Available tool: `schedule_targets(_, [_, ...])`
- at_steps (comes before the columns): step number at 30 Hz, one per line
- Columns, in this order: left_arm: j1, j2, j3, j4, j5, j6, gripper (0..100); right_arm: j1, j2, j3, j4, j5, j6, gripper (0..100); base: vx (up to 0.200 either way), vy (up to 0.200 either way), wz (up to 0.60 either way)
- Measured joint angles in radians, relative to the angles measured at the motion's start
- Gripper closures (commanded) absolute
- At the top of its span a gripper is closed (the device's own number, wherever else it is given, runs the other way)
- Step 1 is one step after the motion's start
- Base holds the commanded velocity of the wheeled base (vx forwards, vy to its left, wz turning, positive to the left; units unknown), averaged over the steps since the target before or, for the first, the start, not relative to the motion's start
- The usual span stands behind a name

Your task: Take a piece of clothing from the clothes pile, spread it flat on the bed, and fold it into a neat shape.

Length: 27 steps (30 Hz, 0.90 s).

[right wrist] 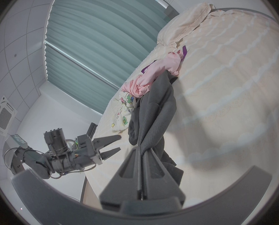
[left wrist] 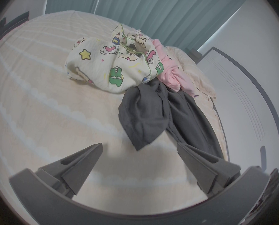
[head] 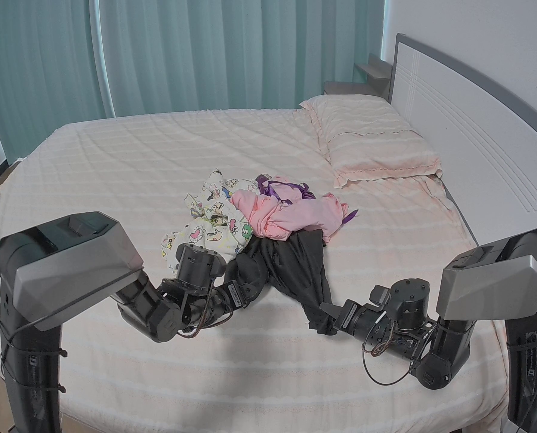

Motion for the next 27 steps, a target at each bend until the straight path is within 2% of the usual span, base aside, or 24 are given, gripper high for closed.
schedule_targets(10, [-0.013, 0.127, -0.182, 0.002, 0.063, -0.005, 0, 0.0, 0.001, 0.003, 0.0, 0.001, 0.0, 100, 0.0, 0.0, 0.0])
schedule_targets(14, [-0.024, 0.175, -0.242, -0.002, 0.129, -0.012, 0, -0.001, 0.001, 0.0, 0.0, 0.001, -0.001, 100, 0.0, 0.0, 0.0])
schedule_targets(20, [-0.039, 0.226, -0.306, -0.01, 0.181, -0.038, 0, -0.001, 0.001, -0.001, 0.0, 0.0, 0.0, 100, 0.0, 0.0, 0.0])
schedule_targets(21, [-0.04, 0.23, -0.311, -0.01, 0.183, -0.039, 100, -0.001, 0.001, -0.001, 0.0, 0.001, 0.0, 100, 0.0, 0.0, 0.0])
schedule_targets(27, [-0.043, 0.244, -0.314, -0.01, 0.209, -0.044, 100, -0.001, 0.002, -0.001, 0.0, 0.001, 0.0, 100, 0.0, 0.0, 0.0])
